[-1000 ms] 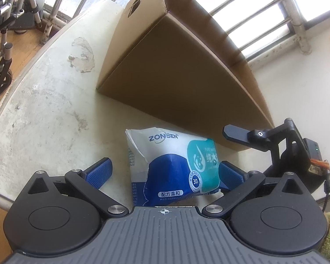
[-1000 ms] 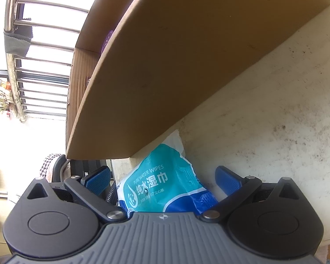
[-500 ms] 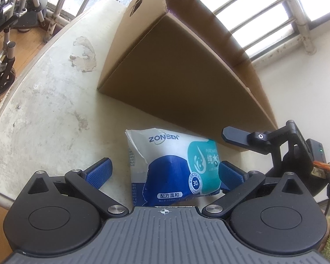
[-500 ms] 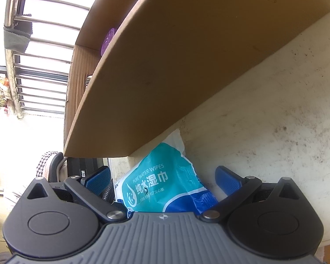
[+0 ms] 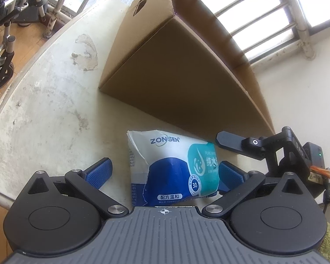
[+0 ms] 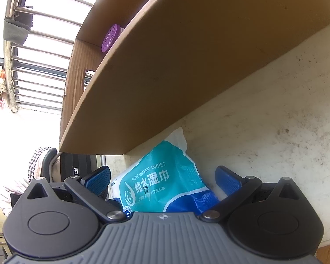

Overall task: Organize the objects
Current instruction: 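Close the right gripper on the wet-wipes pack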

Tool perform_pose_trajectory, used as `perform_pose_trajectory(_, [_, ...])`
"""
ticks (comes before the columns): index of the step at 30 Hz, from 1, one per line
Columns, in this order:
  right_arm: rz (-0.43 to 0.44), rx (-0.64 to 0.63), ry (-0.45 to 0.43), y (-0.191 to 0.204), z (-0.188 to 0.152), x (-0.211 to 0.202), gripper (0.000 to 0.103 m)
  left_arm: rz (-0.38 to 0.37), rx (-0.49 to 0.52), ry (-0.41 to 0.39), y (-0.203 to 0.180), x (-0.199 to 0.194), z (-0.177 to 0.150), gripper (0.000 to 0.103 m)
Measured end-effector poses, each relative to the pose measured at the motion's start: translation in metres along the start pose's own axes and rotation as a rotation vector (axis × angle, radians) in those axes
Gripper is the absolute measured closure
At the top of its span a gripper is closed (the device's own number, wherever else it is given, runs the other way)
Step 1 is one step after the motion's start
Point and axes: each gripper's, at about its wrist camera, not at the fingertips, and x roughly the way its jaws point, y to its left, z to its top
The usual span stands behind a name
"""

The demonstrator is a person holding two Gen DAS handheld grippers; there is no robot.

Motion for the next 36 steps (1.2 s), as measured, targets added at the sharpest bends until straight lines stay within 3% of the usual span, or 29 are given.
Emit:
perform_pose_trajectory(12, [-0.01,-0.013,-0.001,0.005,0.002,-0.001,0.0,0.032,-0.018,-0.003,-0.004,0.002,0.001,0.0])
perform_pose_trajectory(20, [-0.01,-0.013,-0.003,0.007,0.006,-0.001,0.0,0.086,0.06,0.03,-0.016,0.006,0.001,0.0])
perform_pose_trajectory(25, [-0.011,-0.019,0.0,0.009,0.009,-0.001,0.0,0.121,0.049,0.032,-0.019,0.006,0.0,0.0])
perform_pose_trajectory(36, [-0.007,-0.029,0.001,0.01,0.012,0.001,0.0,0.077,0.014,0.031,-0.013,0.004,0.0,0.0])
